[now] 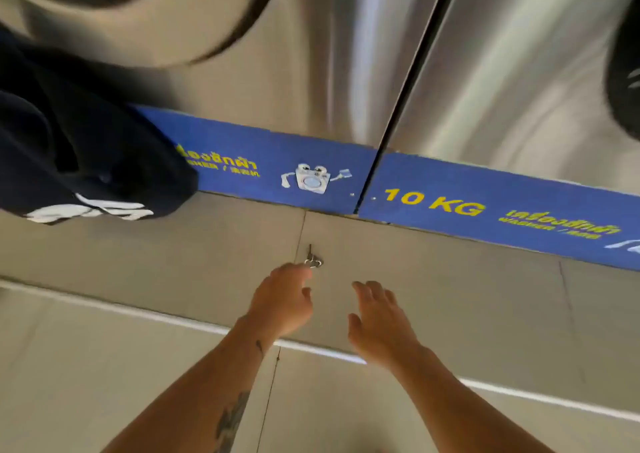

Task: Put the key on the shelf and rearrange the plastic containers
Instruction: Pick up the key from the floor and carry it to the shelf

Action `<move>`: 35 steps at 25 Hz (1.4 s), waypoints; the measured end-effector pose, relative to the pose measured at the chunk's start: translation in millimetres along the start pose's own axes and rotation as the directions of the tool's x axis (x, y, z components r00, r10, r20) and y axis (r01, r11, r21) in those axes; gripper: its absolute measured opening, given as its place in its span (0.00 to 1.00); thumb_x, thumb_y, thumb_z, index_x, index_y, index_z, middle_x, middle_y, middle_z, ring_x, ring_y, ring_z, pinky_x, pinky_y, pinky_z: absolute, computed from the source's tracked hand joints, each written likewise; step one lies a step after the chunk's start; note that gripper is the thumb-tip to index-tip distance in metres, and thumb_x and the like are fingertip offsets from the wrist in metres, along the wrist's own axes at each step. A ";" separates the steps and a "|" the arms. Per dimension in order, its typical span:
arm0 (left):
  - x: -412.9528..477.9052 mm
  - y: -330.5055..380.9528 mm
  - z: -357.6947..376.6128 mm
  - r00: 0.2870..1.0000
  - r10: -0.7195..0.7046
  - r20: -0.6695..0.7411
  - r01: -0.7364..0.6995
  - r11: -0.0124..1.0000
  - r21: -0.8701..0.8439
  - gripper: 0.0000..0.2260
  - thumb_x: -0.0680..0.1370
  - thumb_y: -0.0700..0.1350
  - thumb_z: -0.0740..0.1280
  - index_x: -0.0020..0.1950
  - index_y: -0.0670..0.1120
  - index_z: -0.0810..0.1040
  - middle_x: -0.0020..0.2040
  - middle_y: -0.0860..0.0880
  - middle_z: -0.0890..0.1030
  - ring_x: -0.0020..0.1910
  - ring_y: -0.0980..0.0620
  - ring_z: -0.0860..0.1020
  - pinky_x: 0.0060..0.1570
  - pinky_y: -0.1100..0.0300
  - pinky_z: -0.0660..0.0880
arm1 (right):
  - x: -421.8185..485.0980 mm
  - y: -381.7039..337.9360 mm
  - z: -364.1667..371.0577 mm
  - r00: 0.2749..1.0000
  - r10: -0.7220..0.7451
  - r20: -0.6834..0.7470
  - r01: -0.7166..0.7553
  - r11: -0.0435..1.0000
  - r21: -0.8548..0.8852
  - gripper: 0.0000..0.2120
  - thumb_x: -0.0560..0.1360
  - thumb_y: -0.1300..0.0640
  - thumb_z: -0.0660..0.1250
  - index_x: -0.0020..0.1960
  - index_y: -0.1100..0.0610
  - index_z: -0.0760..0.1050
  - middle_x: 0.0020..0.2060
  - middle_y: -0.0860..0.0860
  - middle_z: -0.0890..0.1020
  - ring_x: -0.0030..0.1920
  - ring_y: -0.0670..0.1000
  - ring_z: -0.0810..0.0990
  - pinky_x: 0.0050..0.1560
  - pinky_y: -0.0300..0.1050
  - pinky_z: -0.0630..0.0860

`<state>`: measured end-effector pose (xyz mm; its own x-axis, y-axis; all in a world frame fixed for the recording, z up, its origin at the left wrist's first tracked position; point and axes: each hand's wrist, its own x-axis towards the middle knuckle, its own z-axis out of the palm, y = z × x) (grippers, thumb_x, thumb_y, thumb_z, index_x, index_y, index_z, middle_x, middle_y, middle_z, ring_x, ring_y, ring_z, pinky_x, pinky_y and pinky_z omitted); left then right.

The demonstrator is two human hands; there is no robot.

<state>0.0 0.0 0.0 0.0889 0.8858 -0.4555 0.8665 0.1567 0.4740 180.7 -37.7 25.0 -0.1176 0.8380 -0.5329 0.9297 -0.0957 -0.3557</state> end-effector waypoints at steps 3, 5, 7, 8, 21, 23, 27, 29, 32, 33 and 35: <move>43.9 -16.9 40.9 0.989 0.052 -0.140 -0.044 0.998 0.054 0.23 0.74 0.47 0.67 0.69 0.54 0.69 0.68 0.49 0.68 0.65 0.44 0.67 0.61 0.52 0.70 | 38.1 26.2 32.1 0.998 -0.018 -0.055 0.014 0.998 -0.066 0.28 0.78 0.52 0.59 0.76 0.53 0.56 0.74 0.53 0.61 0.72 0.56 0.60 0.67 0.51 0.66; 68.2 -22.7 60.1 0.982 0.101 -0.163 -0.081 0.989 0.121 0.26 0.73 0.48 0.69 0.70 0.55 0.67 0.70 0.49 0.64 0.66 0.44 0.64 0.63 0.51 0.69 | 54.7 38.9 46.3 0.998 -0.007 -0.057 0.002 0.997 -0.080 0.28 0.78 0.52 0.60 0.76 0.53 0.56 0.74 0.53 0.61 0.73 0.57 0.60 0.67 0.52 0.66; 80.5 -25.3 75.0 0.976 0.134 -0.174 -0.092 0.969 0.227 0.23 0.72 0.50 0.69 0.67 0.55 0.69 0.67 0.48 0.65 0.64 0.43 0.65 0.59 0.47 0.70 | 60.6 44.4 57.0 0.997 -0.012 -0.070 0.006 0.996 -0.087 0.28 0.78 0.52 0.60 0.75 0.53 0.57 0.73 0.54 0.61 0.72 0.57 0.60 0.67 0.54 0.67; 83.6 -22.7 75.5 0.969 0.137 -0.204 -0.083 0.964 0.251 0.19 0.72 0.50 0.68 0.62 0.54 0.71 0.64 0.47 0.66 0.61 0.42 0.67 0.55 0.47 0.71 | 62.8 44.4 57.5 0.997 -0.011 -0.078 0.005 0.997 -0.082 0.27 0.77 0.53 0.60 0.74 0.53 0.58 0.72 0.54 0.62 0.72 0.58 0.60 0.66 0.54 0.68; -19.3 -20.9 -27.1 0.985 -0.077 -0.154 0.100 0.985 0.144 0.13 0.77 0.47 0.58 0.50 0.40 0.78 0.51 0.41 0.74 0.50 0.40 0.76 0.53 0.48 0.76 | -26.9 -25.1 -21.7 0.996 -0.044 -0.079 0.041 0.998 -0.047 0.25 0.78 0.54 0.58 0.74 0.54 0.59 0.70 0.53 0.64 0.69 0.57 0.63 0.63 0.53 0.71; -55.4 -8.8 -65.9 0.982 -0.050 -0.182 0.066 0.994 0.084 0.13 0.79 0.46 0.56 0.51 0.40 0.76 0.52 0.41 0.74 0.50 0.39 0.76 0.52 0.48 0.74 | -59.3 -49.5 -48.0 0.996 -0.068 -0.066 0.065 0.997 -0.048 0.25 0.78 0.54 0.58 0.74 0.54 0.59 0.70 0.53 0.65 0.69 0.56 0.63 0.62 0.52 0.71; -149.9 23.7 -171.0 0.978 -0.051 -0.201 0.054 0.999 0.007 0.12 0.81 0.44 0.55 0.50 0.38 0.75 0.52 0.37 0.74 0.53 0.35 0.74 0.56 0.47 0.69 | -143.7 -115.8 -127.4 0.991 -0.119 -0.054 0.114 0.990 -0.082 0.24 0.79 0.53 0.58 0.74 0.55 0.60 0.70 0.53 0.67 0.69 0.57 0.65 0.63 0.53 0.70; -207.5 46.8 -229.0 0.980 -0.094 -0.178 0.086 0.995 -0.052 0.12 0.80 0.42 0.56 0.45 0.37 0.76 0.50 0.34 0.77 0.52 0.34 0.75 0.53 0.49 0.70 | -194.5 -151.2 -169.4 0.986 -0.152 -0.062 0.147 0.986 -0.083 0.24 0.79 0.54 0.57 0.74 0.55 0.60 0.70 0.54 0.68 0.68 0.57 0.66 0.63 0.53 0.70; -290.8 81.3 -303.5 0.967 -0.190 -0.168 0.147 0.960 -0.238 0.11 0.75 0.43 0.58 0.36 0.40 0.73 0.44 0.34 0.81 0.47 0.35 0.79 0.43 0.52 0.73 | -261.9 -198.7 -220.9 0.972 -0.205 -0.112 0.199 0.978 -0.064 0.24 0.79 0.54 0.57 0.74 0.55 0.62 0.69 0.55 0.69 0.68 0.58 0.67 0.64 0.52 0.69; -316.2 91.6 -322.7 0.963 -0.214 -0.165 0.151 0.931 -0.331 0.13 0.73 0.45 0.58 0.37 0.38 0.75 0.44 0.35 0.83 0.47 0.37 0.81 0.45 0.51 0.77 | -280.6 -212.5 -234.3 0.968 -0.217 -0.126 0.212 0.976 -0.056 0.24 0.79 0.54 0.58 0.74 0.55 0.63 0.69 0.55 0.70 0.68 0.58 0.67 0.65 0.52 0.68; -368.5 105.5 -353.6 0.952 -0.244 -0.187 0.123 0.858 -0.499 0.16 0.68 0.48 0.57 0.39 0.36 0.77 0.41 0.37 0.84 0.46 0.38 0.83 0.50 0.46 0.80 | -319.2 -238.3 -257.2 0.954 -0.255 -0.158 0.250 0.967 -0.050 0.23 0.78 0.54 0.58 0.72 0.55 0.65 0.69 0.56 0.71 0.68 0.58 0.69 0.65 0.51 0.68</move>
<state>-115.1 -155.4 484.3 -0.2189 0.8861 -0.4085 0.5094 0.4609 0.7267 86.5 -144.1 477.4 -0.2939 0.9088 -0.2960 0.8870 0.1439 -0.4387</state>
